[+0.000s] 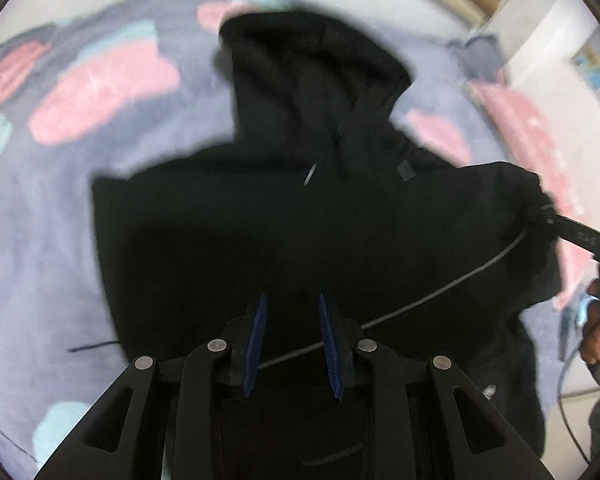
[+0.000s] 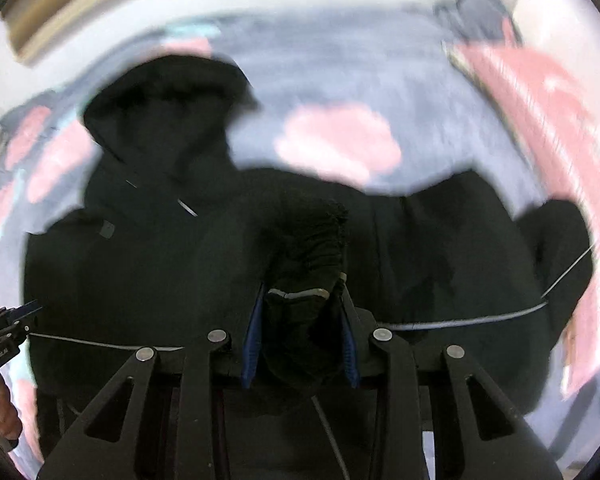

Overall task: Fold large clothes
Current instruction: 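Fold the held sleeve across the jacket body with the left gripper, then move the right gripper to the cuff of the other sleeve, then grasp the other sleeve cuff with the right gripper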

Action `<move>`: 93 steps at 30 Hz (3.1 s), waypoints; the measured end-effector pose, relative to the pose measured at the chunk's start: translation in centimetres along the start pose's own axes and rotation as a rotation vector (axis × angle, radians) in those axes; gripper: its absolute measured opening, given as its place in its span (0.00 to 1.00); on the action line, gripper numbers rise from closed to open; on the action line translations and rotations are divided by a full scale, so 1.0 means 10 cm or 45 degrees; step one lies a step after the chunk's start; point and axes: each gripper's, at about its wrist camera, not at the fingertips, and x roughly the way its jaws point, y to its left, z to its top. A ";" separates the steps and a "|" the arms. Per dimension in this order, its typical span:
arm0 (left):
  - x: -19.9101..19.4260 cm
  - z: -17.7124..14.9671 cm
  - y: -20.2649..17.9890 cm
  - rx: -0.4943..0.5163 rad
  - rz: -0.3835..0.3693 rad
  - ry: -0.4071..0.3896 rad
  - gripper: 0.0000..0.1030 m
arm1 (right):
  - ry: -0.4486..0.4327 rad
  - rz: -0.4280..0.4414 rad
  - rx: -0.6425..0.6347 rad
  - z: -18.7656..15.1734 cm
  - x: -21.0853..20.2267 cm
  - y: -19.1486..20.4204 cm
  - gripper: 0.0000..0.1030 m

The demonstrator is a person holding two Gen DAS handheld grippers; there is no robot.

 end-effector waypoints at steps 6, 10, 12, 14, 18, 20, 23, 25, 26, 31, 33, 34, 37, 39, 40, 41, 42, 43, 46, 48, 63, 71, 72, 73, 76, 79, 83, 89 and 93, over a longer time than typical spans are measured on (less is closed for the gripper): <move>0.41 -0.16 0.16 -0.120 0.018 0.024 0.27 | 0.187 0.034 0.140 -0.35 0.83 -0.29 0.37; 0.37 -0.15 0.14 -0.100 0.032 0.057 0.27 | 0.199 0.038 0.120 -0.30 0.82 -0.30 0.41; 0.28 -0.12 0.10 -0.087 0.039 0.046 0.27 | 0.173 -0.003 0.094 -0.24 0.64 -0.28 0.46; 0.11 -0.09 0.07 -0.082 0.006 0.003 0.27 | 0.087 -0.037 0.063 -0.19 0.38 -0.22 0.60; -0.11 -0.15 0.09 -0.114 0.027 -0.040 0.32 | -0.146 -0.037 -0.061 -0.19 -0.14 0.13 0.85; -0.10 -0.17 0.12 -0.116 0.074 -0.044 0.39 | -0.103 0.015 -0.133 -0.22 -0.07 0.39 0.85; 0.09 -0.27 0.24 -0.160 0.141 0.039 0.40 | 0.027 0.075 -0.184 -0.35 0.34 0.64 0.76; 0.21 -0.35 0.24 -0.154 0.183 0.037 0.39 | 0.205 0.077 -0.176 -0.53 0.80 0.73 0.76; 0.26 -0.36 0.19 -0.112 0.219 0.045 0.40 | 0.224 0.072 -0.163 -0.61 0.91 0.75 0.77; 0.17 -0.32 -0.03 0.023 0.304 0.082 0.40 | 0.325 0.042 -0.066 -0.47 0.78 0.75 0.76; -0.05 -0.36 -0.02 -0.006 0.246 0.051 0.40 | 0.273 0.078 -0.026 -0.47 0.48 0.70 0.75; -0.18 -0.40 -0.02 -0.022 0.225 0.036 0.40 | 0.242 0.094 -0.015 -0.50 0.32 0.66 0.75; -0.54 -0.57 -0.03 -0.061 0.151 -0.009 0.40 | 0.159 0.098 0.037 -0.71 -0.18 0.51 0.77; -0.80 -0.73 -0.02 -0.091 0.110 -0.035 0.40 | 0.131 0.105 0.114 -0.91 -0.46 0.32 0.77; -0.90 -0.80 -0.03 -0.098 0.100 -0.051 0.40 | 0.126 0.109 0.147 -0.98 -0.53 0.17 0.78; -0.99 -0.87 -0.04 -0.100 0.096 -0.065 0.40 | 0.124 0.112 0.179 -1.07 -0.59 0.00 0.78; -1.07 -0.95 -0.06 -0.097 0.092 -0.081 0.40 | 0.122 0.114 0.220 -1.16 -0.68 -0.15 0.78; -1.10 -0.96 -0.10 -0.093 0.088 -0.092 0.40 | 0.119 0.112 0.241 -1.24 -0.74 -0.25 0.78; -1.27 -1.06 -0.29 -0.087 0.094 -0.127 0.40 | 0.075 0.088 0.321 -1.27 -0.95 -0.65 0.78; -1.34 -1.10 -0.46 -0.089 0.091 -0.143 0.40 | 0.037 0.083 0.355 -1.25 -1.09 -0.91 0.78; -1.16 -1.14 -1.91 -0.128 0.151 -0.189 0.40 | -0.071 -0.017 0.470 -0.78 -1.36 -3.18 0.84; -1.05 -0.96 -2.31 -0.082 0.244 -0.175 0.40 | -0.008 0.093 0.529 -0.43 -0.73 -3.85 0.85; -1.04 -0.93 -2.33 -0.071 0.261 -0.171 0.40 | 0.009 0.106 0.538 -0.38 -0.61 -3.91 0.85; -1.03 -0.90 -2.35 -0.064 0.280 -0.164 0.40 | 0.030 0.121 0.553 -0.33 -0.48 -3.96 0.85; -0.95 -0.83 -2.36 -0.073 0.309 -0.131 0.40 | 0.078 0.124 0.577 -0.22 -0.13 -4.08 0.85; -0.82 -0.78 -2.36 -0.084 0.335 -0.083 0.40 | 0.118 0.155 0.614 -0.17 0.17 -4.19 0.86; -0.68 -0.73 -2.43 -0.070 0.345 -0.046 0.40 | 0.096 0.296 0.623 -0.07 0.38 -4.20 0.85; -0.42 -0.56 -2.55 -0.049 0.329 -0.002 0.40 | 0.029 0.353 0.473 0.02 0.17 -4.01 0.20; -0.22 -0.45 -2.54 -0.063 0.334 0.029 0.40 | -0.164 0.169 0.420 -0.04 -0.53 -4.12 0.18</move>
